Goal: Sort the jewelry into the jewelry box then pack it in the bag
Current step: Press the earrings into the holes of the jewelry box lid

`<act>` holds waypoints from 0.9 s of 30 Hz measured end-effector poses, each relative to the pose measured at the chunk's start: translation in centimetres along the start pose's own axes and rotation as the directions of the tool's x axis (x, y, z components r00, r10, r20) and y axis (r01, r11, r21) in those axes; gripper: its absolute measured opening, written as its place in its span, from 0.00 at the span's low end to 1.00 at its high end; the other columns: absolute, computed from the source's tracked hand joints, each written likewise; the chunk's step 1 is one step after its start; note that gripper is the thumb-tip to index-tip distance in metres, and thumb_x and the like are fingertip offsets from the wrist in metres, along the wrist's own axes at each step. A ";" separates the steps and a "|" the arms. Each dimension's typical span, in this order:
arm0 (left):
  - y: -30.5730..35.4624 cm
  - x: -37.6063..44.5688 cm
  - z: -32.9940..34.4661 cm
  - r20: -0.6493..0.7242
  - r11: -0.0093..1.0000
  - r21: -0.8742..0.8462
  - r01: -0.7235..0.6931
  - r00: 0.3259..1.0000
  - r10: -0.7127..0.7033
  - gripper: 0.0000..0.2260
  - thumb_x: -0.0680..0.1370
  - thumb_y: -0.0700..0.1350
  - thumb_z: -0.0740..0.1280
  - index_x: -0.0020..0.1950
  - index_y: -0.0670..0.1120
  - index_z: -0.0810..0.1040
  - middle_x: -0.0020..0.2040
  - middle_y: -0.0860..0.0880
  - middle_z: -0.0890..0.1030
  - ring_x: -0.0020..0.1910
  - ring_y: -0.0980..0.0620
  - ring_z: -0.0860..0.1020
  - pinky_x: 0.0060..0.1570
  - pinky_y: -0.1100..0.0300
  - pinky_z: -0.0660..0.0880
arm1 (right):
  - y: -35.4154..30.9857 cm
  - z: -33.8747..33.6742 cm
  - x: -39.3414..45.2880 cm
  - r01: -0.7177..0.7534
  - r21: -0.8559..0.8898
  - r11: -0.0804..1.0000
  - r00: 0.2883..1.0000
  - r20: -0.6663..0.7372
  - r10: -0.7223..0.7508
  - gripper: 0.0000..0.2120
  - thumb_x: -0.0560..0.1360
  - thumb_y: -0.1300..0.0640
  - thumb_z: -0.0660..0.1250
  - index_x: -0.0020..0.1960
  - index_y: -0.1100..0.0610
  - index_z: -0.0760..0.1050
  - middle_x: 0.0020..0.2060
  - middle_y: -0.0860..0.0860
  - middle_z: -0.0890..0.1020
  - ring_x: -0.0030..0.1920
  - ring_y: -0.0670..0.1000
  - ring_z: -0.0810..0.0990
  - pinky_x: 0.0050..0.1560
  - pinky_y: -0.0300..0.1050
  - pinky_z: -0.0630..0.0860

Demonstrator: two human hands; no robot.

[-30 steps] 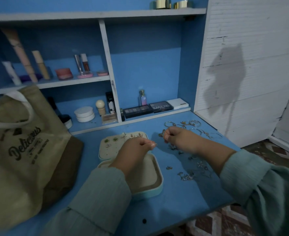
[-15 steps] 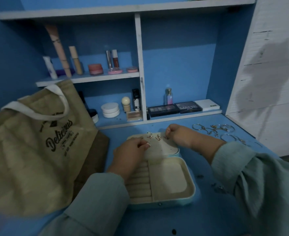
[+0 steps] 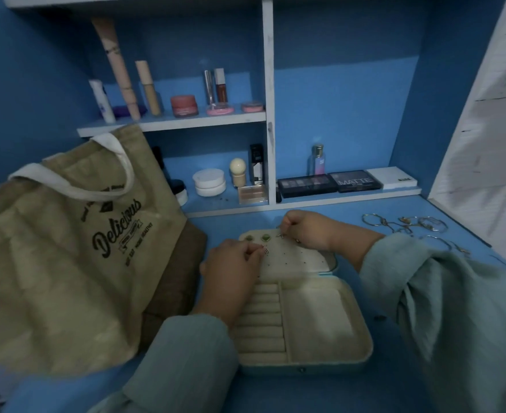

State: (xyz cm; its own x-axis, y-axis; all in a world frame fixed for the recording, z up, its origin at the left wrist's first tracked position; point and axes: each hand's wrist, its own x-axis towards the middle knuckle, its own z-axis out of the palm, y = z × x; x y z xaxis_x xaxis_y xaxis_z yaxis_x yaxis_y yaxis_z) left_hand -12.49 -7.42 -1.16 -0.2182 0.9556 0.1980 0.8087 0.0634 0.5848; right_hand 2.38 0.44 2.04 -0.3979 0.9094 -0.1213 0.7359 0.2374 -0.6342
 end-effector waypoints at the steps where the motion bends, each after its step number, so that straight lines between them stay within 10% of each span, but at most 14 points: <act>1: -0.1 -0.1 -0.1 -0.010 1.000 -0.020 0.011 1.000 -0.011 0.09 0.77 0.53 0.63 0.51 0.54 0.82 0.53 0.53 0.78 0.55 0.51 0.75 0.58 0.51 0.70 | -0.1 0.1 0.2 0.009 0.004 1.000 1.000 -0.002 -0.009 0.05 0.79 0.59 0.57 0.46 0.55 0.70 0.42 0.48 0.74 0.47 0.49 0.70 0.38 0.38 0.66; 12: -0.7 0.2 -0.6 -0.007 0.993 -0.095 0.071 0.997 -0.072 0.03 0.74 0.58 0.67 0.42 0.61 0.76 0.51 0.57 0.68 0.61 0.52 0.66 0.58 0.57 0.58 | -0.9 -0.5 0.4 0.020 0.123 0.992 0.999 -0.043 -0.015 0.09 0.78 0.63 0.56 0.41 0.54 0.71 0.39 0.50 0.74 0.35 0.46 0.71 0.32 0.38 0.67; 27: -2.1 0.6 0.2 0.038 0.950 -0.306 0.066 0.998 -0.057 0.07 0.73 0.56 0.69 0.36 0.64 0.74 0.55 0.53 0.76 0.58 0.53 0.73 0.63 0.49 0.68 | -0.6 0.6 1.7 0.013 0.044 0.999 0.992 -0.128 -0.007 0.06 0.78 0.61 0.61 0.44 0.57 0.74 0.33 0.42 0.72 0.32 0.39 0.69 0.31 0.31 0.64</act>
State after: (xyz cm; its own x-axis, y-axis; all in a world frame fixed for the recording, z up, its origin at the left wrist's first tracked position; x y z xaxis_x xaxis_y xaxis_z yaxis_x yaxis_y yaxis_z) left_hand -14.18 -6.88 -2.45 -0.2424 0.9608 0.1343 0.5864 0.0348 0.8093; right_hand 0.94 1.64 1.73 -0.3298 0.9439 -0.0176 0.7059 0.2342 -0.6685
